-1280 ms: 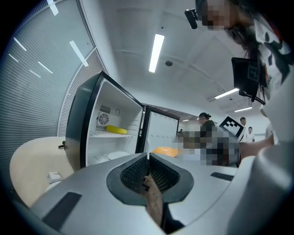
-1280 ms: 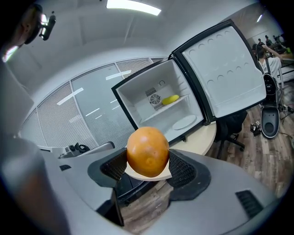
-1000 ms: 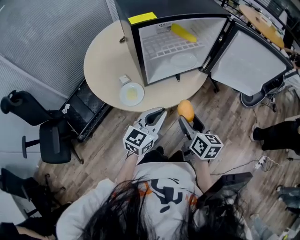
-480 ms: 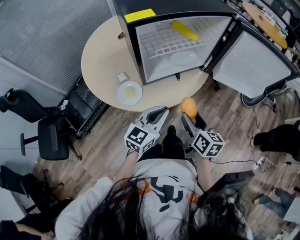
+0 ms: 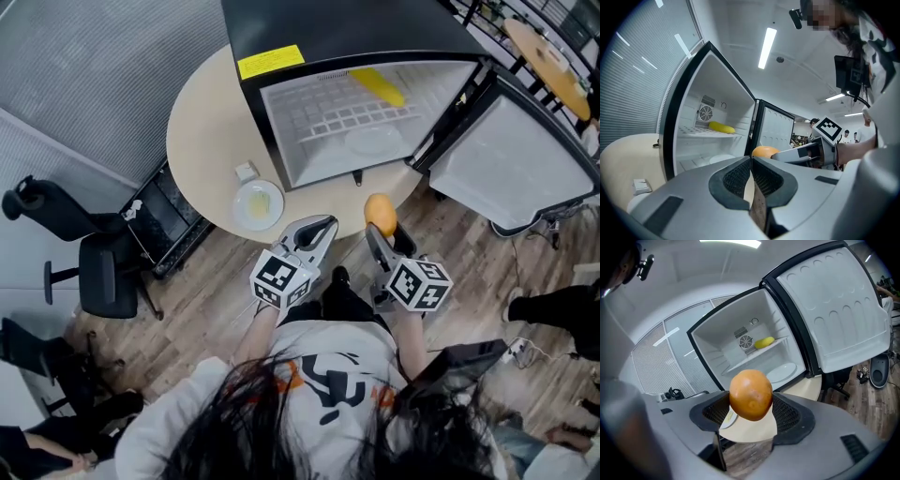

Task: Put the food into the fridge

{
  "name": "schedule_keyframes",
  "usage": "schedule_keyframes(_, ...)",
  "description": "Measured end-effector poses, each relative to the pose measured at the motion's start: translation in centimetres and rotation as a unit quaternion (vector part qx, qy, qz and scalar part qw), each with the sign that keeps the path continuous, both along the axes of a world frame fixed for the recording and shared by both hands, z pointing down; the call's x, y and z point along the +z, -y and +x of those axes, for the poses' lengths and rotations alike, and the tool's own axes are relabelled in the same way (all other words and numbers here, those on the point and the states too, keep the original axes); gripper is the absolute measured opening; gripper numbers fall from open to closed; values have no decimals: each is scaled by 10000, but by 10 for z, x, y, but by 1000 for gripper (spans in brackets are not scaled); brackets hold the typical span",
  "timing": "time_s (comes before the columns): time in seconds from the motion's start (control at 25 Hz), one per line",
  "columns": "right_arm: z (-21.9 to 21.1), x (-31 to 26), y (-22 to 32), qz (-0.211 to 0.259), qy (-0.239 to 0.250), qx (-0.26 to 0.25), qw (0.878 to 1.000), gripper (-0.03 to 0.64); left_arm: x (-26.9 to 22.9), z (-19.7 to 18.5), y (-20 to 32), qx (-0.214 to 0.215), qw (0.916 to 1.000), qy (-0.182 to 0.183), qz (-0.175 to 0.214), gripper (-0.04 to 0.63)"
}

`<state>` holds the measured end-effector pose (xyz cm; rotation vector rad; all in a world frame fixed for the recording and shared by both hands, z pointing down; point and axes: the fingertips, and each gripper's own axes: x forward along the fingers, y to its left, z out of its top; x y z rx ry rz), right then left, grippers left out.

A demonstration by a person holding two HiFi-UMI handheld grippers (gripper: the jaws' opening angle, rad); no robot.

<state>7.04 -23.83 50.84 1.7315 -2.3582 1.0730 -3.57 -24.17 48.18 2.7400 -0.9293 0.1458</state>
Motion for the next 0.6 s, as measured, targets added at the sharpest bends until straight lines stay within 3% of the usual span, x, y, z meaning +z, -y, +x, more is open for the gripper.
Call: schedule_keyframes(0.6,39,27,83,-116,-120,-252,9995,295,16,31,47,-74,9995,276,-141,11)
